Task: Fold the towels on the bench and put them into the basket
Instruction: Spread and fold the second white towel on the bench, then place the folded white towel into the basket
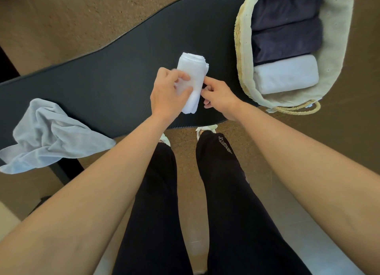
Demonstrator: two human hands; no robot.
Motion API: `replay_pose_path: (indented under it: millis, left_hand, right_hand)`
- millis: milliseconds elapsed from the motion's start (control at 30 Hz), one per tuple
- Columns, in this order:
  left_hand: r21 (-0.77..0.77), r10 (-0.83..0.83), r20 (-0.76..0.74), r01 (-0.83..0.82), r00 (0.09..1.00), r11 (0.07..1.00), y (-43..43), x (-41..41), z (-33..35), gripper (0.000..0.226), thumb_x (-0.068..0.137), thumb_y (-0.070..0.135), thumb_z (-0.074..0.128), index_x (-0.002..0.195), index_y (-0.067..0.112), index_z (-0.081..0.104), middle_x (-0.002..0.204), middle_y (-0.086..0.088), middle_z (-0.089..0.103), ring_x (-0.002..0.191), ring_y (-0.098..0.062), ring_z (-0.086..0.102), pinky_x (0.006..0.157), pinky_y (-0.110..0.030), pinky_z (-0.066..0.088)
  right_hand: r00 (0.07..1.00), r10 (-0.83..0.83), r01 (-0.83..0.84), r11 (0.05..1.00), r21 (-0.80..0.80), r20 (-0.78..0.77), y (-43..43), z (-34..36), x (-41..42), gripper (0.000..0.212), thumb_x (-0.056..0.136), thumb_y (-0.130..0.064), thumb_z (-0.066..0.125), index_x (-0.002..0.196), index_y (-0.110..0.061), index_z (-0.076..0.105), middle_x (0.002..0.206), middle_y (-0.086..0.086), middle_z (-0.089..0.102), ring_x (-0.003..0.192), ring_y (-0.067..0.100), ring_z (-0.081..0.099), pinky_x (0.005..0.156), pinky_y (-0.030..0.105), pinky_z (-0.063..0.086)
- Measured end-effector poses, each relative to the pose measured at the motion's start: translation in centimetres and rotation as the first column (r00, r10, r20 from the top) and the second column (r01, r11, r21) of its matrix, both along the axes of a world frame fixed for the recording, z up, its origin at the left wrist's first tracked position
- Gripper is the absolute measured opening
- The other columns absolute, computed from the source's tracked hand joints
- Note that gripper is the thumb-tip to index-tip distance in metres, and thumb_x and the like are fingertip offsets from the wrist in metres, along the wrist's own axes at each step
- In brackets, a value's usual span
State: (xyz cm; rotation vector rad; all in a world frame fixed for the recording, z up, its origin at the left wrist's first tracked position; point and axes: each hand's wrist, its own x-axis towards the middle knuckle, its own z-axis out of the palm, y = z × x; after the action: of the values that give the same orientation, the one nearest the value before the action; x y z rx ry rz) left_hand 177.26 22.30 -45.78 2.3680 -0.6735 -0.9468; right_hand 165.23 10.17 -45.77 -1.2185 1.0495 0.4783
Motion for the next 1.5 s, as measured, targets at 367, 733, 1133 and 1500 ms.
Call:
replay_pose_path:
  millis: [367,733,1133,1500]
  left_hand:
    - [0.258,0.065,-0.391,0.042,0.918,0.965,-1.6,0.0,0.0,0.058,0.082,0.050,0.081,0.127,0.024,0.057,0.112,0.005,0.064,0.096,-0.015,0.065,0.079,-0.028,0.059]
    - [0.077,-0.135,-0.628,0.234,0.766,0.969,-0.4,-1.0,5.2,0.058,0.076,0.034,0.078,0.128,0.019,0.059,0.121,-0.004,0.066,0.111,-0.022,0.064,0.091,-0.041,0.057]
    - [-0.127,-0.535,-0.663,0.626,0.524,0.770,-8.0,-2.7,10.3,0.041,0.084,0.030,0.084,0.120,0.028,0.064,0.111,0.006,0.069,0.100,-0.009,0.068,0.075,-0.024,0.058]
    - [-0.079,-0.644,-0.464,0.696,0.608,0.714,-19.0,-7.1,8.7,0.061,0.086,0.038,0.081,0.139,0.026,0.052,0.127,0.008,0.060,0.115,-0.015,0.059,0.096,-0.033,0.052]
  right_hand:
    - [0.970,-0.239,0.241,0.940,0.242,-0.037,-0.2,1.7,-0.5,0.049,0.100,-0.007,0.060,0.144,-0.027,0.050,0.133,0.002,0.062,0.120,0.024,0.063,0.102,0.047,0.055]
    - [0.935,-0.354,0.328,0.883,-0.335,-0.015,1.8,7.4,-5.5,0.081,0.087,-0.021,0.079,0.155,-0.025,0.034,0.145,-0.003,0.052,0.116,0.013,0.060,0.095,0.031,0.054]
    - [0.987,-0.103,0.117,0.987,-0.113,0.125,-6.0,13.5,-11.5,0.062,0.084,-0.001,0.070,0.137,-0.032,0.058,0.121,-0.008,0.061,0.110,0.007,0.060,0.083,0.023,0.054]
    - [0.958,-0.278,0.246,0.920,-0.306,-0.065,-16.6,10.5,-16.2,0.045,0.088,-0.006,0.058,0.128,-0.026,0.061,0.120,0.003,0.062,0.102,0.020,0.065,0.066,0.040,0.065]
